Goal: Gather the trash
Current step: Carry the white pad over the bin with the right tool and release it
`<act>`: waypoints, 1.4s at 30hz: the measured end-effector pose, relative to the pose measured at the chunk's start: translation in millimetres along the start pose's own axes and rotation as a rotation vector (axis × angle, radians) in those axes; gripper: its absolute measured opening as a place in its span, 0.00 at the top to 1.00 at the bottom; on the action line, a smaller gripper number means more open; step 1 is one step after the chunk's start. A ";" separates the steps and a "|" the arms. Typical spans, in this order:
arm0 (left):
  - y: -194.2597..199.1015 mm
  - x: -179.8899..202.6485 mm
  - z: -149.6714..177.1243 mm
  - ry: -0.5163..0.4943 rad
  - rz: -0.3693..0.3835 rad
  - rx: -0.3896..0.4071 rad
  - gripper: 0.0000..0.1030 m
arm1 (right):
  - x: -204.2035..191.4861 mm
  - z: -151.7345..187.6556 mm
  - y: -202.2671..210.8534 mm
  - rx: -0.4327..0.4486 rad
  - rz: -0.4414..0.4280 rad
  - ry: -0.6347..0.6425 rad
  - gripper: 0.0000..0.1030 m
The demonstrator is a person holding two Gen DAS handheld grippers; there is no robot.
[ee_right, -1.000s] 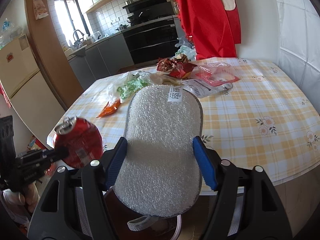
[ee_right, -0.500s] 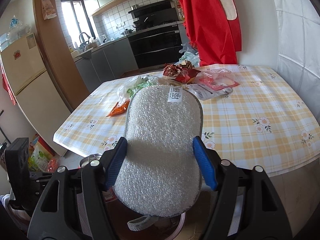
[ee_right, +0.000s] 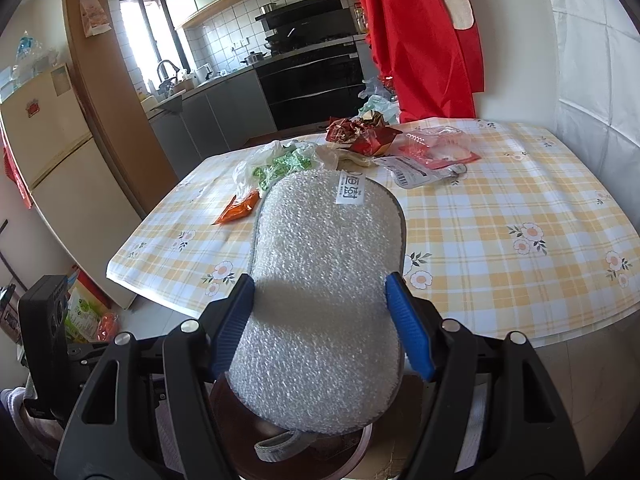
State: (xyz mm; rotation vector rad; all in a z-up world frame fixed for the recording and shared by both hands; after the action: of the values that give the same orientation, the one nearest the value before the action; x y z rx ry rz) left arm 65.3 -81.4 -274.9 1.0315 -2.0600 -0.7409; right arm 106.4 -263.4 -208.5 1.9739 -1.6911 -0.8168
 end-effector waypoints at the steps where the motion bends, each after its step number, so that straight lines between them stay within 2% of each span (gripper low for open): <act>1: 2.0 -1.4 -1.6 0.002 -0.006 0.009 0.58 | -0.7 0.6 -0.3 -0.002 0.000 0.001 0.34; 7: 21.4 -11.5 -16.0 0.003 -0.061 0.080 0.42 | -5.4 1.0 0.7 -0.007 -0.001 0.014 0.34; 15: 64.6 -35.0 -38.6 0.029 -0.174 0.209 0.21 | -22.4 2.3 8.8 -0.008 -0.012 0.055 0.34; 18: 81.7 -44.6 -42.8 0.050 -0.205 0.260 0.20 | -30.7 5.2 12.4 -0.012 -0.018 0.076 0.34; 23: 99.8 -56.3 -39.7 0.096 -0.212 0.307 0.19 | -44.8 9.9 16.2 -0.019 -0.025 0.109 0.34; 34: 116.1 -80.5 -32.1 0.153 -0.258 0.346 0.19 | -74.5 25.2 9.9 -0.070 -0.069 0.175 0.34; 42: 110.5 -83.5 -29.5 0.161 -0.262 0.328 0.19 | -91.8 51.6 -5.7 -0.186 -0.132 0.203 0.30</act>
State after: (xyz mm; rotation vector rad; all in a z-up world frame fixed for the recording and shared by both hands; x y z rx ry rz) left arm 77.0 40.6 -204.0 1.5160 -1.9671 -0.4335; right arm 67.9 -168.9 -235.5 1.9808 -1.3337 -0.7598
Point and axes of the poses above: each gripper's, at about its wrist camera, not at the fingertips, and y roughly against the way its jaws point, x to its right, z to its underside, the point moved 8 cm from there along -y, roughly the way its jaws point, and after that the axes turned 9 degrees about z, right-handed, at the moved point
